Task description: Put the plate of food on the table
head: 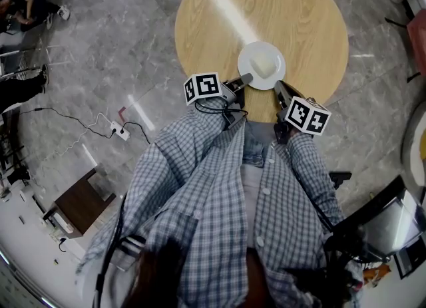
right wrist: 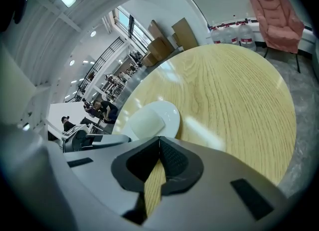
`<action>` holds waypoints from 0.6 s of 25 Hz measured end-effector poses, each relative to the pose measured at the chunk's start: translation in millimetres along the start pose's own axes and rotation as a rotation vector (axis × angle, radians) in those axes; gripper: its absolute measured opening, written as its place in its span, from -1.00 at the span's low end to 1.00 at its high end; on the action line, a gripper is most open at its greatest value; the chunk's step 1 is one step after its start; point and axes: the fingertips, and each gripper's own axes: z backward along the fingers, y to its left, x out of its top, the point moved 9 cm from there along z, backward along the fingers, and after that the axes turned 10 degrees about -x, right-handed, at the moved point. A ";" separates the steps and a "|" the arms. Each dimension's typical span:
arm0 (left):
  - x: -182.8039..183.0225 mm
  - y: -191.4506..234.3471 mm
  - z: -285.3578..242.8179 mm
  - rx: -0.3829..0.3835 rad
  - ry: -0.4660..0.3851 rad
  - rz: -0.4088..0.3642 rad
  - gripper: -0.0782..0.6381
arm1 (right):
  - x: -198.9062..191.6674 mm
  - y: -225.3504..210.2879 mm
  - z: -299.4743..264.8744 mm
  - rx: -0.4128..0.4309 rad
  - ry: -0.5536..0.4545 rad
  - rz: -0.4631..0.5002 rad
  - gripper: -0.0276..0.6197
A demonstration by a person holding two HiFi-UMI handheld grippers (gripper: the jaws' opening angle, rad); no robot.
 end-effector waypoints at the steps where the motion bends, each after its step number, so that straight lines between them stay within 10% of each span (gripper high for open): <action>1: -0.2 0.3 -0.1 0.003 0.002 0.000 -0.73 | -1.2 -1.1 -0.1 -0.005 0.002 0.001 -0.89; 9: -1.0 5.2 -0.2 0.012 -0.003 0.013 -0.73 | -2.8 9.6 2.1 -0.037 -0.010 0.257 -0.89; 15: -1.3 8.0 0.0 0.013 -0.003 0.022 -0.73 | -11.0 44.6 13.5 -0.055 -0.058 0.798 -0.89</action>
